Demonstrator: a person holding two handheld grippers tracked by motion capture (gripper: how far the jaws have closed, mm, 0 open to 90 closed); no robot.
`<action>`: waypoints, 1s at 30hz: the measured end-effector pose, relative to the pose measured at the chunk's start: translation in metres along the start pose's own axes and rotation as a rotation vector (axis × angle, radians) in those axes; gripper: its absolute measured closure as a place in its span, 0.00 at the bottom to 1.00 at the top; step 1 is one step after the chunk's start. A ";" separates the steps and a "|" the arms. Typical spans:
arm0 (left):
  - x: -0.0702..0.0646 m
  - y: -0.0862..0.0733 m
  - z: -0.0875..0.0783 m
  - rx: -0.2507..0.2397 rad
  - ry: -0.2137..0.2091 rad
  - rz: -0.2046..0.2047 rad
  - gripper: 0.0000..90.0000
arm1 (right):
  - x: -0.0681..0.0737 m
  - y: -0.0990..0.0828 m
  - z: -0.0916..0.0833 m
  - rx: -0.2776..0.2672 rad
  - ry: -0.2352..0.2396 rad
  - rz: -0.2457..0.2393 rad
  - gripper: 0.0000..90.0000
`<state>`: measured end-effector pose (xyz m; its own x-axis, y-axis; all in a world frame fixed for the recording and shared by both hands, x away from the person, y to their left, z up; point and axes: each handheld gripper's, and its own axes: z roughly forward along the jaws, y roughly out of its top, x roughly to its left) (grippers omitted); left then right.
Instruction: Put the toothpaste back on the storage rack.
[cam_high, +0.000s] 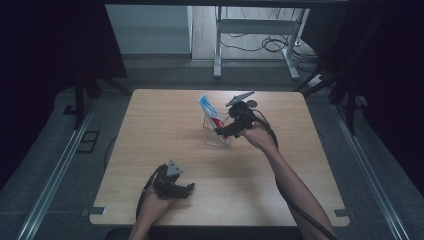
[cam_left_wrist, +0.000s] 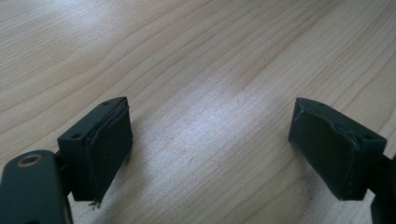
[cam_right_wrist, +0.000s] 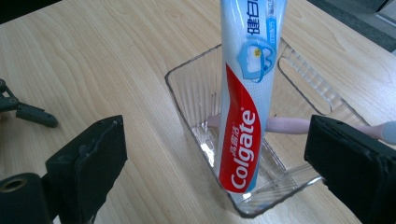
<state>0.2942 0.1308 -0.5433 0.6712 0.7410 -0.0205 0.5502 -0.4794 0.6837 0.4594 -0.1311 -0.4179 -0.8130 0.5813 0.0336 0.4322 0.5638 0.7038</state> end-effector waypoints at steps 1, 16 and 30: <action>0.000 0.000 0.000 0.000 0.000 0.000 0.15 | 0.000 -0.001 0.000 -0.004 0.000 -0.006 0.06; 0.000 0.000 0.000 0.000 0.000 0.000 0.15 | 0.003 -0.020 -0.015 0.000 -0.008 0.001 0.05; 0.000 0.000 0.000 0.000 0.001 0.000 0.15 | 0.002 -0.042 -0.031 -0.013 -0.016 0.010 0.04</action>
<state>0.2942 0.1308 -0.5433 0.6711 0.7411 -0.0200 0.5500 -0.4795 0.6838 0.4275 -0.1724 -0.4254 -0.8022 0.5964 0.0299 0.4356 0.5503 0.7123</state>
